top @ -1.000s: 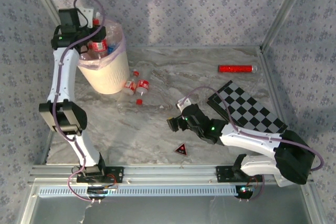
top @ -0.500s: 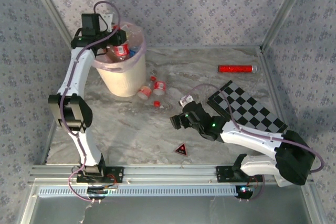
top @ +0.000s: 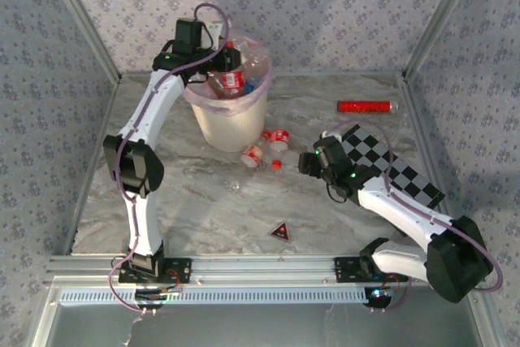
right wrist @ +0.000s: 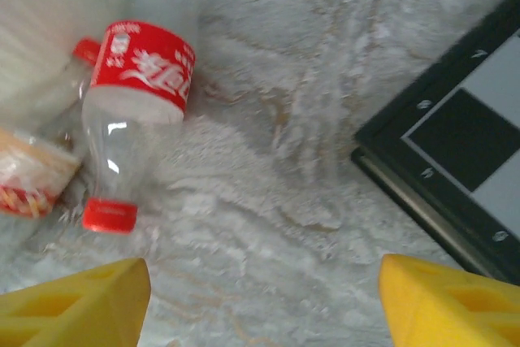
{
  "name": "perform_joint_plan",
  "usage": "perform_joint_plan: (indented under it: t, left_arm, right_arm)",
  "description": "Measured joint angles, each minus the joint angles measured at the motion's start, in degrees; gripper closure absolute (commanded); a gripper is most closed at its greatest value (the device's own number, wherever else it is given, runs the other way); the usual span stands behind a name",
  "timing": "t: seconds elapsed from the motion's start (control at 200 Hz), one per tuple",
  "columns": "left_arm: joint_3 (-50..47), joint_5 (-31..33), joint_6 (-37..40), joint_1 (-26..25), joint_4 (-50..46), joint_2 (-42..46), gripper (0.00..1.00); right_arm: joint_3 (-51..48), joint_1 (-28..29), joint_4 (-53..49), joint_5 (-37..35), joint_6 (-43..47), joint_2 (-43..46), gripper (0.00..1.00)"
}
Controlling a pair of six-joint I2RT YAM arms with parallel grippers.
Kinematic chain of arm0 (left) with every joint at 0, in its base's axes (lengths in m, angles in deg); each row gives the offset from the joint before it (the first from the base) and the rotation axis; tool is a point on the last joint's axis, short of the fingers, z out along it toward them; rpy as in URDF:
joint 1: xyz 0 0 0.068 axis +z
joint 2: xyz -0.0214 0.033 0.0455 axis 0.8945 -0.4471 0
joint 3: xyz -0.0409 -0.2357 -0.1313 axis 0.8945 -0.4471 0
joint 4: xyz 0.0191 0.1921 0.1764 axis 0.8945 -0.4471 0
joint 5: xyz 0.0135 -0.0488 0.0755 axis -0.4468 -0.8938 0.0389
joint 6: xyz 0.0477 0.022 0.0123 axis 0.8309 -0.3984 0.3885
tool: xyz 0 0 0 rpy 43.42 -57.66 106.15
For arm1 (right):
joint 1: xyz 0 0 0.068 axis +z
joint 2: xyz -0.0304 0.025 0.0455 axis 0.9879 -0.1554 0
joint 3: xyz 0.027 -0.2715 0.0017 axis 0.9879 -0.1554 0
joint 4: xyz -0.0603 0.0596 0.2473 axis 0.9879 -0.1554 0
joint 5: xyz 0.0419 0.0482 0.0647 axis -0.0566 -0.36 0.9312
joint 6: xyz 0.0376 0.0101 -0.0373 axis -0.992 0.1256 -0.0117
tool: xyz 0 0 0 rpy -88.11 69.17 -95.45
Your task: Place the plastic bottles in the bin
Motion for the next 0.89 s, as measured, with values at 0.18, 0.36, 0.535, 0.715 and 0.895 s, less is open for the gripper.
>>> perform_joint_plan:
  t: [0.18,0.36,0.535,0.715,0.895]
  left_arm:
    - [2.89,0.22,0.09,-1.40,-3.41,-1.14,0.55]
    - [12.90,1.70,3.41,-0.44,-12.57,-3.45,0.14]
    - [22.67,2.10,5.95,1.27,-17.75,-2.97,0.06]
    - [24.30,3.06,6.78,1.99,-20.61,1.29,0.05]
    - [11.91,4.59,6.67,1.40,-19.23,13.53,0.05]
  right_arm:
    - [5.73,-1.64,0.59,3.72,-1.20,-7.67,0.10]
    - [14.32,-2.89,1.31,5.95,-0.81,-18.45,0.08]
    - [19.26,-5.25,0.20,5.35,-0.42,-25.66,0.08]
    - [21.59,-5.86,-2.16,2.58,0.02,-31.06,0.10]
    - [22.84,-6.43,-2.64,0.70,0.50,-34.01,0.22]
